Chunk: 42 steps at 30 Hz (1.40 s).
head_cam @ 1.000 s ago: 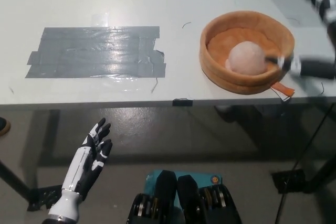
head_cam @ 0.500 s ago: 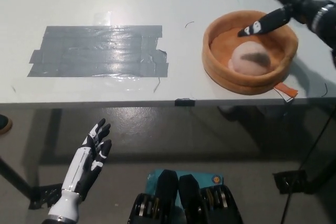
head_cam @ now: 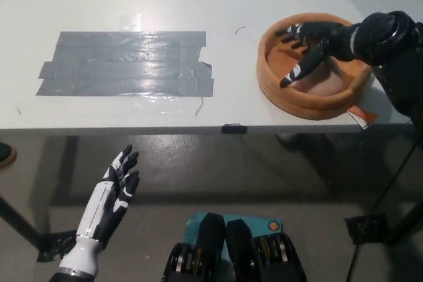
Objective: An emotional support dumpling is kept in a soft plate infront in the middle of the desk infront of the robot. The robot extends its right arm to pick up the dumpling and hands it to a person
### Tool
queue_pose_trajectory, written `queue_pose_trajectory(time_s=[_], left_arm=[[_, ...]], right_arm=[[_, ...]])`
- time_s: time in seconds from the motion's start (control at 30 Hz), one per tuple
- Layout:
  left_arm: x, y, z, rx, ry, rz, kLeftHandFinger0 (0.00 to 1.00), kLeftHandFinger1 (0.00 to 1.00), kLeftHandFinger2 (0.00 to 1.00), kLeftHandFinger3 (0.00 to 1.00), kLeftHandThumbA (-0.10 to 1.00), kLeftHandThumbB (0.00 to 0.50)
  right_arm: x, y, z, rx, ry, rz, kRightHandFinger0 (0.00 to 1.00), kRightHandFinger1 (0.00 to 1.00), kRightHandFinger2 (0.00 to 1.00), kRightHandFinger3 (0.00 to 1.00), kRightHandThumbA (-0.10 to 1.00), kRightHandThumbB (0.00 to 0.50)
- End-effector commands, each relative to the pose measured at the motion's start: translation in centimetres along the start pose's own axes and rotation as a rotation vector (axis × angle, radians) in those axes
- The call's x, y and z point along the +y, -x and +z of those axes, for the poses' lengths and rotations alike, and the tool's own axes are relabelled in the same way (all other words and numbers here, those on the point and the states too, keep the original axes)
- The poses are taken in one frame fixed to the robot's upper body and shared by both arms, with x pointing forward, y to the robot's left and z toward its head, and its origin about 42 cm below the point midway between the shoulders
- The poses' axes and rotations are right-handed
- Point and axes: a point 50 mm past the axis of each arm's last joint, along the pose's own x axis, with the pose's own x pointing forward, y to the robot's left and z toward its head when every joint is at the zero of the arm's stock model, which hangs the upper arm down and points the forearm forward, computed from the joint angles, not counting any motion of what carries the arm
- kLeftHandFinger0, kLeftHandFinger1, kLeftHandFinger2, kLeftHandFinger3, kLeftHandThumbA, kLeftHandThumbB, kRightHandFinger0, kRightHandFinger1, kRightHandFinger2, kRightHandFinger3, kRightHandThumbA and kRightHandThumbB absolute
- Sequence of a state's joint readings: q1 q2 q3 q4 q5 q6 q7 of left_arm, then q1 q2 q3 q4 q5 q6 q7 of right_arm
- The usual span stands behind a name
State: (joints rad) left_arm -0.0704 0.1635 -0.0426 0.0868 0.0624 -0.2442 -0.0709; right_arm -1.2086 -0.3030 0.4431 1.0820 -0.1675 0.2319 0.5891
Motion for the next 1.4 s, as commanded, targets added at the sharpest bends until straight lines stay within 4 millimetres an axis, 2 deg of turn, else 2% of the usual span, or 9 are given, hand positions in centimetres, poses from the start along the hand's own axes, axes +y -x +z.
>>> queue_pose_trajectory(time_s=[0.0, 0.13, 0.43, 0.57, 0.67, 0.73, 0.9, 1.23, 1.37], left_arm=[[0.9, -0.6, 1.1, -0.052, -0.02, -0.012, 0.96, 1.0, 1.0, 1.0, 0.88, 0.318], [0.8, -0.4, 1.0, -0.052, -0.011, -0.01, 0.96, 1.0, 1.0, 1.0, 0.87, 0.315], [0.9, -0.5, 0.9, -0.053, -0.017, -0.012, 0.97, 1.0, 1.0, 1.0, 0.88, 0.302], [1.0, -0.6, 1.0, -0.054, -0.03, -0.015, 0.96, 1.0, 1.0, 1.0, 0.88, 0.289], [1.0, -0.6, 1.1, -0.055, -0.029, -0.018, 0.96, 1.0, 1.0, 1.0, 0.88, 0.284], [1.1, -0.6, 1.0, -0.062, -0.028, -0.02, 0.95, 1.0, 1.0, 1.0, 0.87, 0.27], [1.1, -0.7, 1.0, -0.065, -0.025, -0.018, 0.94, 1.0, 1.0, 1.0, 0.87, 0.273], [1.2, -0.7, 1.2, -0.073, -0.027, -0.022, 0.94, 1.0, 1.0, 1.0, 0.86, 0.249], [1.2, -0.7, 1.2, -0.068, -0.019, -0.02, 0.94, 1.0, 1.0, 1.0, 0.85, 0.246]], right_arm=[[-2.4, 1.2, 3.2, -0.038, 0.107, 0.002, 1.0, 1.0, 1.0, 1.0, 1.0, 0.437], [-2.7, 1.4, 3.0, 0.017, 0.134, 0.027, 1.0, 1.0, 1.0, 1.0, 0.96, 0.467], [-4.8, 2.8, 4.2, 0.02, 0.191, 0.005, 1.0, 1.0, 1.0, 1.0, 0.95, 0.442], [-6.0, 3.9, 6.0, 0.003, 0.223, 0.028, 1.0, 1.0, 1.0, 1.0, 0.99, 0.389], [-6.2, 4.0, 6.7, -0.044, 0.125, 0.029, 1.0, 1.0, 1.0, 1.0, 0.85, 0.337], [-6.5, 4.4, 7.2, -0.068, 0.149, 0.02, 1.0, 1.0, 1.0, 1.0, 0.86, 0.307], [-7.3, 5.0, 7.8, -0.026, 0.219, -0.053, 1.0, 1.0, 1.0, 1.0, 0.95, 0.352], [-6.7, 4.2, 6.2, 0.007, 0.198, -0.02, 1.0, 1.0, 1.0, 1.0, 0.92, 0.286], [-6.2, 3.7, 4.7, 0.072, 0.269, -0.044, 1.0, 1.0, 1.0, 1.0, 1.0, 0.397]])
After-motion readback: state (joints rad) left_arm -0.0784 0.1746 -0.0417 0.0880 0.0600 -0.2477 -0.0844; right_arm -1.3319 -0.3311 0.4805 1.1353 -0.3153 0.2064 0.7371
